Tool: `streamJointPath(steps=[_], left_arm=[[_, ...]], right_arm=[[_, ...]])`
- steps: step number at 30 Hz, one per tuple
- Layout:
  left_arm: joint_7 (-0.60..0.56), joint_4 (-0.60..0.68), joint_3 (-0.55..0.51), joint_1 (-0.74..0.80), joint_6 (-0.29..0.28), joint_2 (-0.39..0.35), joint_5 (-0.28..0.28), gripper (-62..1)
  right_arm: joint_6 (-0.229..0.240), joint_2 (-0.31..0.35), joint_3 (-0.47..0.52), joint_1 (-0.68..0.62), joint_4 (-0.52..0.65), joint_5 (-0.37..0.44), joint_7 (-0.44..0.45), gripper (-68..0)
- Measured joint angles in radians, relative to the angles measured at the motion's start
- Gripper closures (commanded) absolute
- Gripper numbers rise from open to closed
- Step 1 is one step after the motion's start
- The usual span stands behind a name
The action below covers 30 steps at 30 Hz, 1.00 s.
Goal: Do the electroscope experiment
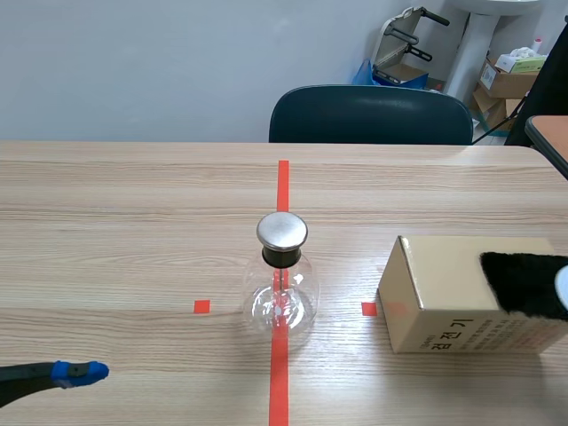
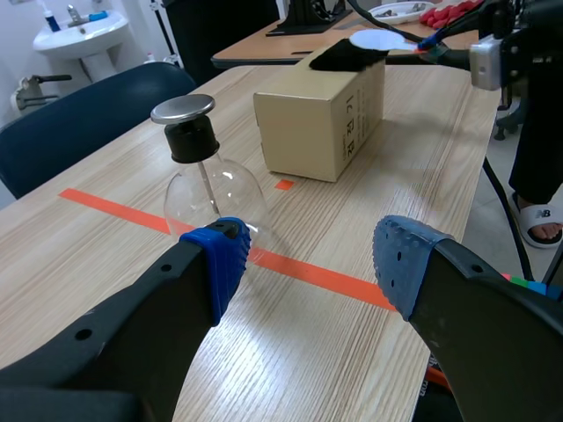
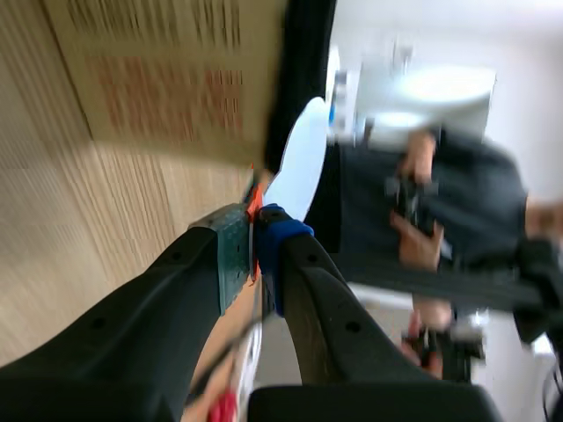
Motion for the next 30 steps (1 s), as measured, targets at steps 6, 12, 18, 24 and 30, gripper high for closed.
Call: streamJointPath(steps=[6,12,18,24,30], left_arm=[[0.000,0.000,0.000,0.000,0.000,0.000,0.000,-33.6],[0.000,0.000,0.000,0.000,0.000,0.000,0.000,-33.6],[0.000,0.000,0.000,0.000,0.000,0.000,0.000,-33.6],[0.000,0.000,0.000,0.000,0.000,0.000,0.000,-33.6],[0.000,0.000,0.000,0.000,0.000,0.000,0.000,-33.6]], right_arm=[[0.000,0.000,0.001,0.000,0.000,-0.007,0.268,-1.9],[0.000,-0.001,-0.001,0.000,0.000,0.014,0.185,-2.0],[0.004,0.000,0.004,0.000,0.000,0.032,0.069,-1.9],[0.004,-0.001,-0.001,-0.001,0.000,0.010,0.351,-2.0],[0.004,-0.006,0.000,0.000,0.000,0.035,0.003,-1.9]])
